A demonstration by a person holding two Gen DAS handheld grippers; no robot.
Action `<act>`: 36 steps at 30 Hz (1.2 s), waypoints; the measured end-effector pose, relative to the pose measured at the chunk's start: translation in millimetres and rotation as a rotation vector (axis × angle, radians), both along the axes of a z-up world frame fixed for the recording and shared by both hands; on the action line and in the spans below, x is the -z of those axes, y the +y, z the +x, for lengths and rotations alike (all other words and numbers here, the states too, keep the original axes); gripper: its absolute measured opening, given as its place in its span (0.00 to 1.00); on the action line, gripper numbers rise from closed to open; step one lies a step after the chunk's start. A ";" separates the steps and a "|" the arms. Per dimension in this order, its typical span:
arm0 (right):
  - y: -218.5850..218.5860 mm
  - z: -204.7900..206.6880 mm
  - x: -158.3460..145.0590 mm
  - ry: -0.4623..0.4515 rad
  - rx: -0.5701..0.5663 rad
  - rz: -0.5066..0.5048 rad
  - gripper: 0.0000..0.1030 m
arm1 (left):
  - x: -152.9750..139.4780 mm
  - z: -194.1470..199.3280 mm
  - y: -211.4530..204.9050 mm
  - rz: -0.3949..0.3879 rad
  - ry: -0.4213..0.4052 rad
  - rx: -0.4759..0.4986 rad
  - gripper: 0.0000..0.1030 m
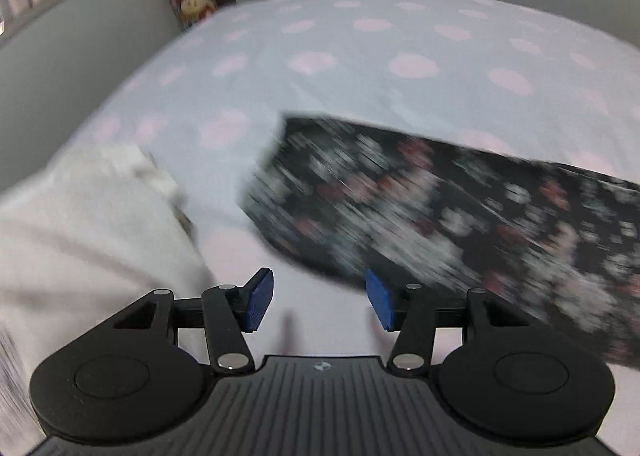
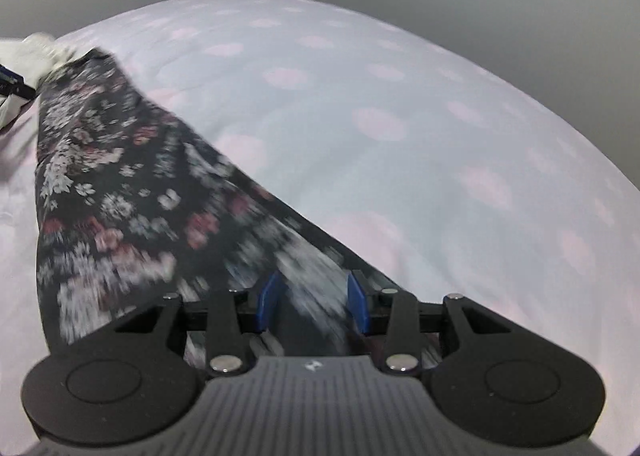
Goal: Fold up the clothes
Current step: 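Grasp the waist end of the folded jeans with the right gripper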
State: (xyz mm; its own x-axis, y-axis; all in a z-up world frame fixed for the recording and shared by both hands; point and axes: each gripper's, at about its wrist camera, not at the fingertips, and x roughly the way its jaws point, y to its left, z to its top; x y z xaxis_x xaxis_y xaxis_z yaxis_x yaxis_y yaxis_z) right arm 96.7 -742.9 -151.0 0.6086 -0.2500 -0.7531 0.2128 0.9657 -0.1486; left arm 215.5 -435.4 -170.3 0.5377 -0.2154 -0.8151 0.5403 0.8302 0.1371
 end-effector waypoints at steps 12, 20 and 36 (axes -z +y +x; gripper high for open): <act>18.4 59.9 9.7 0.155 -0.019 -0.119 0.01 | 36.8 -38.3 14.5 -0.092 0.102 -0.060 0.49; 23.8 80.4 15.0 0.221 0.125 -0.192 0.03 | 26.3 -23.4 36.3 -0.142 0.104 -0.075 0.49; 73.0 -15.6 -14.4 0.161 0.234 -0.110 0.26 | 4.8 -17.2 57.2 -0.237 0.129 -0.131 0.52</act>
State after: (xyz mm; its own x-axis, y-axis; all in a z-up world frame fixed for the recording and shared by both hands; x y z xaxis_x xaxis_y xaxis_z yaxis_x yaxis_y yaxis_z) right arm 81.1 -669.9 -136.6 0.4000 -0.4550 -0.7956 0.3932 0.8693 -0.2995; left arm 198.3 -378.2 -175.1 0.4692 -0.3438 -0.8134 0.4269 0.8946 -0.1319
